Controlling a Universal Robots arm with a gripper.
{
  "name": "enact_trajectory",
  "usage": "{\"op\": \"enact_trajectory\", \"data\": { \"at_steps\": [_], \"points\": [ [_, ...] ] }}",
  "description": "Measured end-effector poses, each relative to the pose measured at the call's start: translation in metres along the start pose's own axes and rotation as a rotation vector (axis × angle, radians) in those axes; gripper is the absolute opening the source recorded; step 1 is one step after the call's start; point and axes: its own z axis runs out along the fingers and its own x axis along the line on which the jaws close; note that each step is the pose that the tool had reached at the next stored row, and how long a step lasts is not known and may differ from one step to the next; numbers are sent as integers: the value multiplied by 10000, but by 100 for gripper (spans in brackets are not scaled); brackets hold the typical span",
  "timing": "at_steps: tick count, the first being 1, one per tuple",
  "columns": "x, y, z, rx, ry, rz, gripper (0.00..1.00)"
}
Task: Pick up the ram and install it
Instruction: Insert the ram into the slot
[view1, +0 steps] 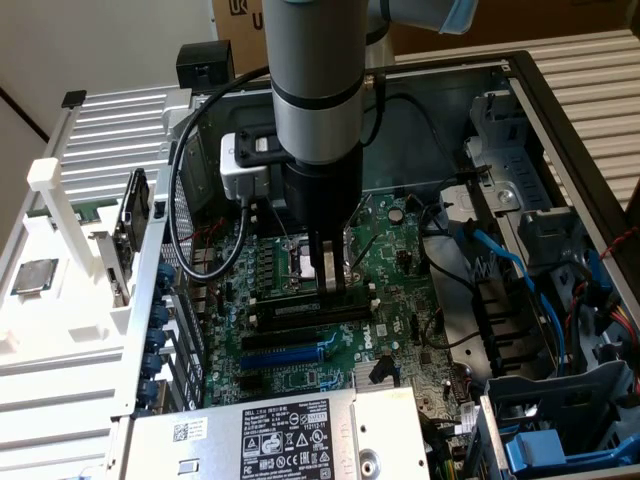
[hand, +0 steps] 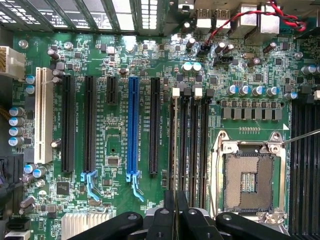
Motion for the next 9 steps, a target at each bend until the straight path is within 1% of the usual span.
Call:
{"op": "enact_trajectory", "data": {
  "at_steps": [9],
  "points": [
    [5, 8, -5, 0, 1, -1, 13]
  ]
}}
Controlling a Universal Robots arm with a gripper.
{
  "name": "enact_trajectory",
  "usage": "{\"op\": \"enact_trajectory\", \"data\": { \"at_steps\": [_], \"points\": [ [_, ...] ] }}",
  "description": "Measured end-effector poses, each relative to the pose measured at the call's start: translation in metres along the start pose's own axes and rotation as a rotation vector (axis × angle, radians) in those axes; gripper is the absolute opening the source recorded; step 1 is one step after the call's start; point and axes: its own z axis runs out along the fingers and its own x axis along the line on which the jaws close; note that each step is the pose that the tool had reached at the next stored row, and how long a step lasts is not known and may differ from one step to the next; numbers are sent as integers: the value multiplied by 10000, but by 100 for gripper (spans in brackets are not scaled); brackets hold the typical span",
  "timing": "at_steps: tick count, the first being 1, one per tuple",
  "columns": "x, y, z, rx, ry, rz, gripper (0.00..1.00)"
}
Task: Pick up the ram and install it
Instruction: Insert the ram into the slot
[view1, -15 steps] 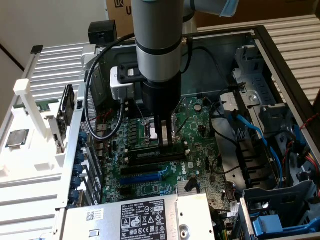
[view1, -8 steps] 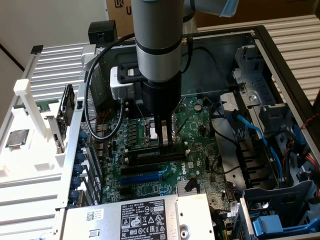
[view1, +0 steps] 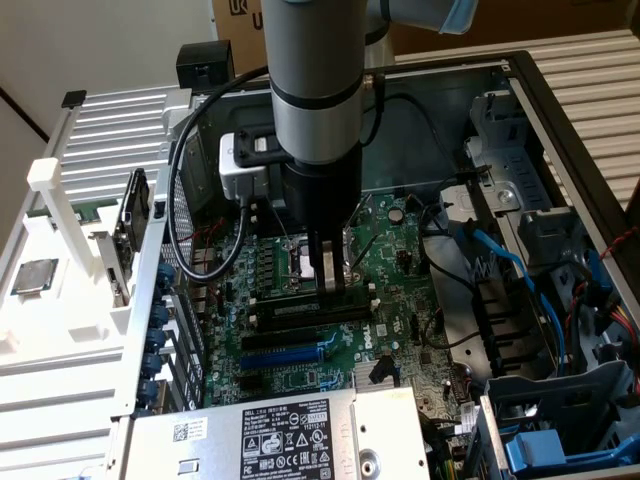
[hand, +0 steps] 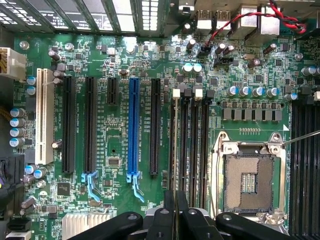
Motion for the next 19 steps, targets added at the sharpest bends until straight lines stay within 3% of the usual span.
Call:
{"op": "enact_trajectory", "data": {
  "at_steps": [19],
  "points": [
    [1, -5, 14, 0, 2, -1, 13]
  ]
}}
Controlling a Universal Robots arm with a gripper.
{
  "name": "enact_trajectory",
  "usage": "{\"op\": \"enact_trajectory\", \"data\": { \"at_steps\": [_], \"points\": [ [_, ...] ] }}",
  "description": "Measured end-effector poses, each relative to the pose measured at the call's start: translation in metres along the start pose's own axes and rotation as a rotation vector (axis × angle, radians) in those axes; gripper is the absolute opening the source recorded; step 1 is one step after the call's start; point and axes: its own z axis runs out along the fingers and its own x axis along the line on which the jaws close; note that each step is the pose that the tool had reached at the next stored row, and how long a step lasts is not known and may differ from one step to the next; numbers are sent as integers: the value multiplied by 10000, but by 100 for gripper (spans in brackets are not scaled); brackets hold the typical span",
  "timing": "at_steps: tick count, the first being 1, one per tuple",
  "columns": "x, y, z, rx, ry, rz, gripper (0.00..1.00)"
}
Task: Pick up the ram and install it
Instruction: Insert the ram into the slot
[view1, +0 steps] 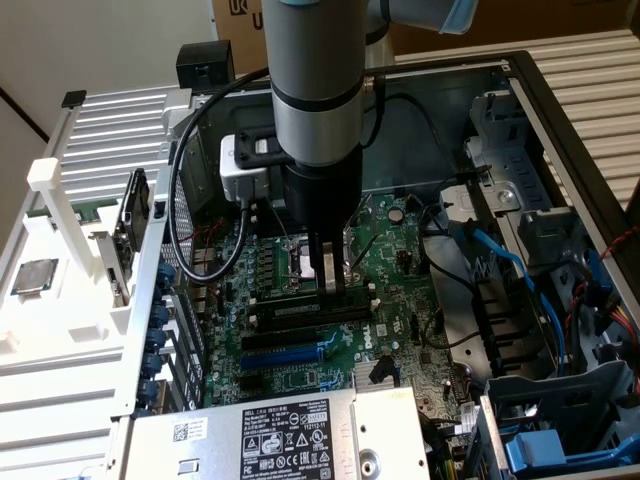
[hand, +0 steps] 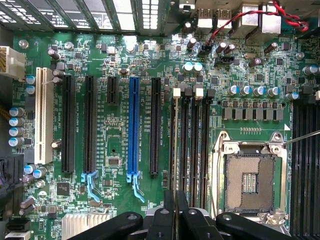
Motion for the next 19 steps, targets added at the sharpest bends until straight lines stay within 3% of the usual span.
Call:
{"op": "enact_trajectory", "data": {
  "at_steps": [19],
  "points": [
    [1, 0, 15, 0, 0, -1, 13]
  ]
}}
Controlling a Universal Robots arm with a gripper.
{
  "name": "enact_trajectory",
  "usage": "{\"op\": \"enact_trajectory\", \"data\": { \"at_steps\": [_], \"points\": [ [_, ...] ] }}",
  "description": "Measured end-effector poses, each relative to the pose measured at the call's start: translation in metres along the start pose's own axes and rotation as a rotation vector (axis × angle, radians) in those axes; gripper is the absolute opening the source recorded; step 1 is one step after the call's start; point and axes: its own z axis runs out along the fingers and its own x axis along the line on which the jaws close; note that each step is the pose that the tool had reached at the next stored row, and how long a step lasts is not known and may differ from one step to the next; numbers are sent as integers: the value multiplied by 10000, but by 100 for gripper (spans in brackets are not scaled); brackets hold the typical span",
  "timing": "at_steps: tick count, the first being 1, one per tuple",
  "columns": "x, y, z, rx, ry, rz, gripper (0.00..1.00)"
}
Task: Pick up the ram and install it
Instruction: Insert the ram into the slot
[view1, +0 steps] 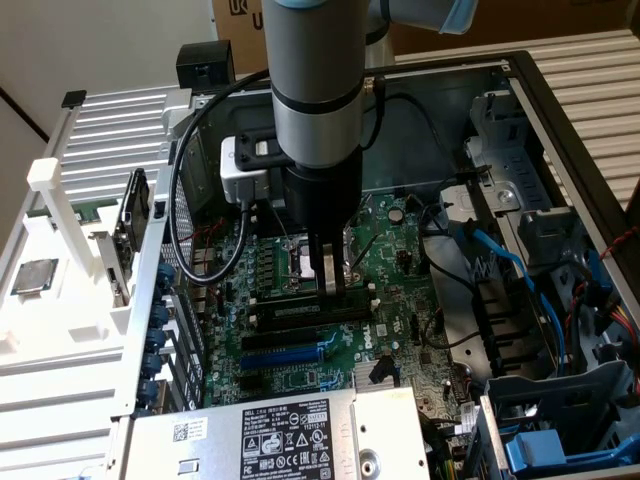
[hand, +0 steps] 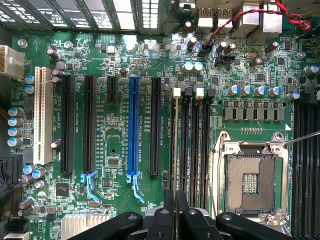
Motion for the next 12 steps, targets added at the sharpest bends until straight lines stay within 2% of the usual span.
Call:
{"op": "enact_trajectory", "data": {
  "at_steps": [8, 9, 10, 11, 12],
  "points": [
    [0, 0, 0, 0, 0, 0, 14],
    [0, 0, 0, 0, 0, 0, 20],
    [0, 0, 0, 0, 0, 0, 20],
    [0, 0, 0, 0, -1, 0, 27],
    [0, 0, 0, 0, 0, 0, 27]
  ]
}}
